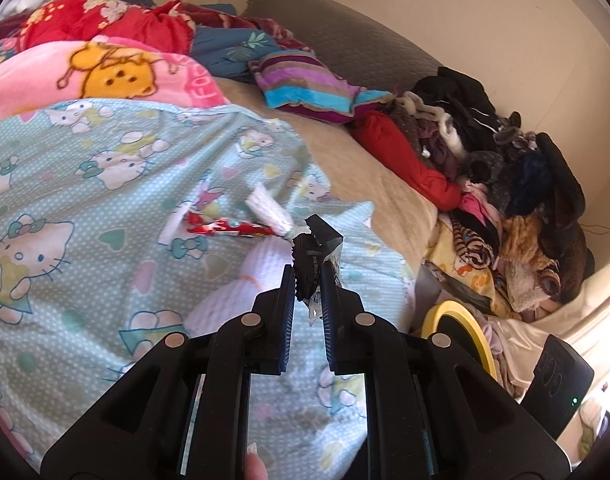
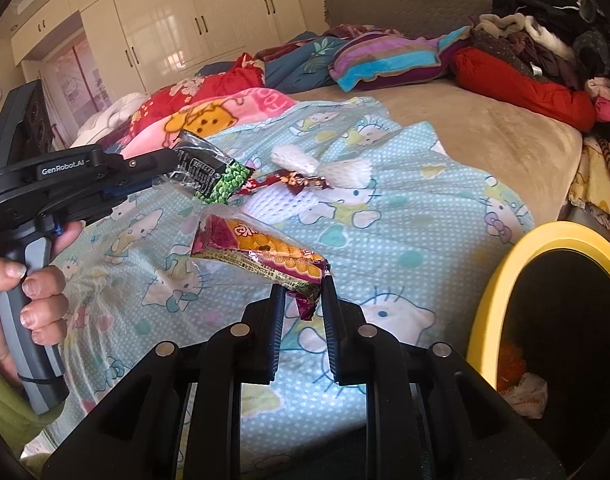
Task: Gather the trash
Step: 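Carry both wrappers over the bin and open both tools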
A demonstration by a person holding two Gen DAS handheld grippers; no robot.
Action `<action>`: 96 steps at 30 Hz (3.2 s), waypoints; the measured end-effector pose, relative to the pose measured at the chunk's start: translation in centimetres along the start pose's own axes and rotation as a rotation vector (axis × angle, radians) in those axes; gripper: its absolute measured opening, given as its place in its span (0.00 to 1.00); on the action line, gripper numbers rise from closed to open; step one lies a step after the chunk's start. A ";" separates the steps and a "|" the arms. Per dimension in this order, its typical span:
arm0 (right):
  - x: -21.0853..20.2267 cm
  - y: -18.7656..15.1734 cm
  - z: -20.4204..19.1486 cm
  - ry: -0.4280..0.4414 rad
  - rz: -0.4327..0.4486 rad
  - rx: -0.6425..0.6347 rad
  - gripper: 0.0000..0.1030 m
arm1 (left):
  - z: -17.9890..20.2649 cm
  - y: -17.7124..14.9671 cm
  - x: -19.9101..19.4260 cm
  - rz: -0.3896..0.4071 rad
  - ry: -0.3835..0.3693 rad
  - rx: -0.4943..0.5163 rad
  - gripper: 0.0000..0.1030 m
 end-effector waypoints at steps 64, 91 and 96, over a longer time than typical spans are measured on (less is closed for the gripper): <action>-10.1 -4.2 14.7 -0.160 0.180 0.365 0.18 | 15.0 -4.5 2.9 -0.120 -0.153 0.305 0.08; -11.5 -7.4 21.6 -0.206 0.175 0.566 0.20 | 21.1 -9.2 8.5 -0.265 -0.203 0.445 0.08; -11.6 -7.6 22.1 -0.205 0.173 0.584 0.20 | 21.5 -9.8 9.2 -0.287 -0.200 0.458 0.08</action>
Point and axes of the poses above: each gripper's, at about its wrist camera, not at the fingertips, and x roughly the way its jaws point, z to its right, y to its top, the point moved 2 cm from there along x, roughly the way its jaws point, and after that the axes turned 10 degrees about -z, right-handed, at the moved point
